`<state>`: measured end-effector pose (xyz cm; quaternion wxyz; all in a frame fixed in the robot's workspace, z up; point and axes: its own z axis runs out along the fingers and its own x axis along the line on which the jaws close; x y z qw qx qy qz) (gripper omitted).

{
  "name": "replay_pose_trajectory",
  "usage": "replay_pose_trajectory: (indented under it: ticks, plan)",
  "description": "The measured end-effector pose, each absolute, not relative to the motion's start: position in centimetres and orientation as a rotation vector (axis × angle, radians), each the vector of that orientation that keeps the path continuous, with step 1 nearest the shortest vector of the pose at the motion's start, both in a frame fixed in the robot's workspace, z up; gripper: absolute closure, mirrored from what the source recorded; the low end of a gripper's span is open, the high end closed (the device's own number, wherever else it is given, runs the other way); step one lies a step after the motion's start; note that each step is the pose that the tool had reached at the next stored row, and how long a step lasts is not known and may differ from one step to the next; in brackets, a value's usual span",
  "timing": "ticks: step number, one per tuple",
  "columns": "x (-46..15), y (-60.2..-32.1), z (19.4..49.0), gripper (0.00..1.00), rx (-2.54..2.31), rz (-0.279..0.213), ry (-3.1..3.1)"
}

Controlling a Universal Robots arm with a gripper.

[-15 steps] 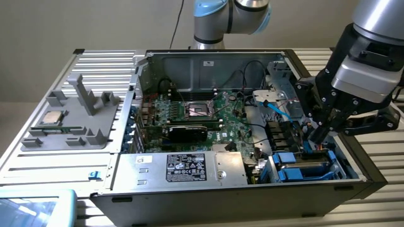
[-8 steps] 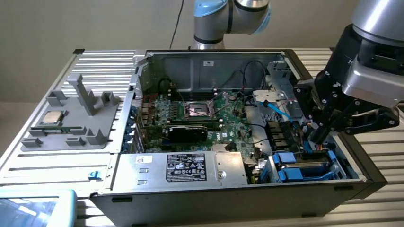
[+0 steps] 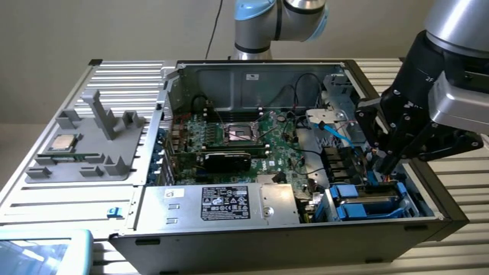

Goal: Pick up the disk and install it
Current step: 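Insert the second disk wire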

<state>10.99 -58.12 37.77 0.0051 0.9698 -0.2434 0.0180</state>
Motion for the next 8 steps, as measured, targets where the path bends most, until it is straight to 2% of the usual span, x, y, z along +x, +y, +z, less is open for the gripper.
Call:
replay_pose_trajectory:
  ticks: [8]
  plan:
    - [10.99, -58.12, 37.71, 0.89, 3.088, 0.057, -0.539]
